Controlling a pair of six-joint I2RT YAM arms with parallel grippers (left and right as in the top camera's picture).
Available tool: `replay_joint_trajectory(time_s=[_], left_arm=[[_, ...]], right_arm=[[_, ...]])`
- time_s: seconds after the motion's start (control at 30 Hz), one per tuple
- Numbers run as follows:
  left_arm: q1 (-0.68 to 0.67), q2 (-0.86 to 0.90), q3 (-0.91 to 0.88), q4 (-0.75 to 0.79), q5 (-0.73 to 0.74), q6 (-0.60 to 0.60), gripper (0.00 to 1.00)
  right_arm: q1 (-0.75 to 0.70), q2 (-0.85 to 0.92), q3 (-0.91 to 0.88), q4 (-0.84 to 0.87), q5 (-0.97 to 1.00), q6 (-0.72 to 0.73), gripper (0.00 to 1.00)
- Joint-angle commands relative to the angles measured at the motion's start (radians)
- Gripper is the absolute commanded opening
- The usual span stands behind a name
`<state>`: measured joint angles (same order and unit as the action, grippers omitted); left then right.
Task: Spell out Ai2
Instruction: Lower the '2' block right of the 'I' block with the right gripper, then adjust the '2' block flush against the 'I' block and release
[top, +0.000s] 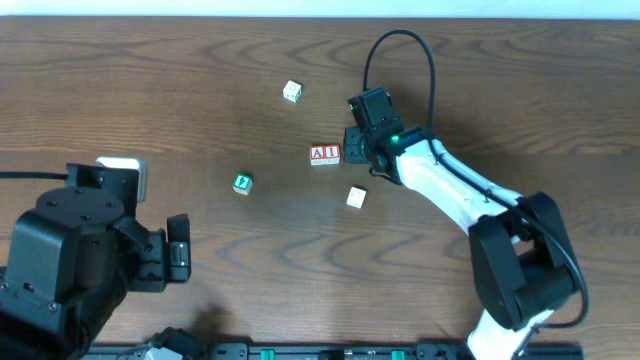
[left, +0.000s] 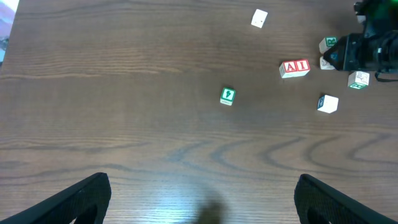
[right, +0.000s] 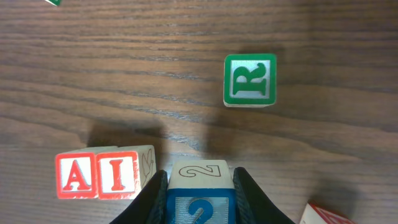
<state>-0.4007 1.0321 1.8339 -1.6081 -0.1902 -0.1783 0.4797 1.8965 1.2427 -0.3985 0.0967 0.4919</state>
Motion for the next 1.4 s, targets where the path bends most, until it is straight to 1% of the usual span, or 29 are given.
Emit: replay_joint_trajectory(time_s=[0.0, 0.23, 0.43, 0.63, 0.67, 0.8, 0.97, 1.07, 1.37], left_arm=[[0.002, -0.001, 0.008, -0.041, 0.000, 0.014, 0.95], [0.002, -0.001, 0.008, -0.041, 0.000, 0.014, 0.95], [0.002, -0.001, 0.008, -0.041, 0.000, 0.014, 0.95], [0.001, -0.001, 0.008, -0.041, 0.000, 0.014, 0.95], [0.001, -0.001, 0.008, -0.041, 0.000, 0.014, 0.96], [0.002, -0.001, 0.008, -0.041, 0.000, 0.014, 0.96], [0.001, -0.001, 0.008, -0.041, 0.000, 0.014, 0.95], [0.002, -0.001, 0.008, -0.041, 0.000, 0.014, 0.95], [0.002, -0.001, 0.008, -0.041, 0.000, 0.014, 0.95]], right_arm=[[0.012, 0.043, 0.027, -0.002, -0.003, -0.011, 0.19], [0.031, 0.087, 0.078, -0.024, -0.004, -0.018, 0.18], [0.039, 0.095, 0.082, -0.021, 0.008, -0.018, 0.18], [0.039, 0.095, 0.082, -0.024, 0.018, -0.019, 0.23], [0.039, 0.095, 0.082, -0.024, 0.020, -0.019, 0.26], [0.039, 0.096, 0.082, -0.024, 0.027, -0.019, 0.29], [0.038, 0.096, 0.082, -0.024, 0.027, -0.018, 0.36], [0.038, 0.096, 0.082, -0.024, 0.027, -0.018, 0.38], [0.035, 0.095, 0.084, -0.016, 0.034, -0.018, 0.37]])
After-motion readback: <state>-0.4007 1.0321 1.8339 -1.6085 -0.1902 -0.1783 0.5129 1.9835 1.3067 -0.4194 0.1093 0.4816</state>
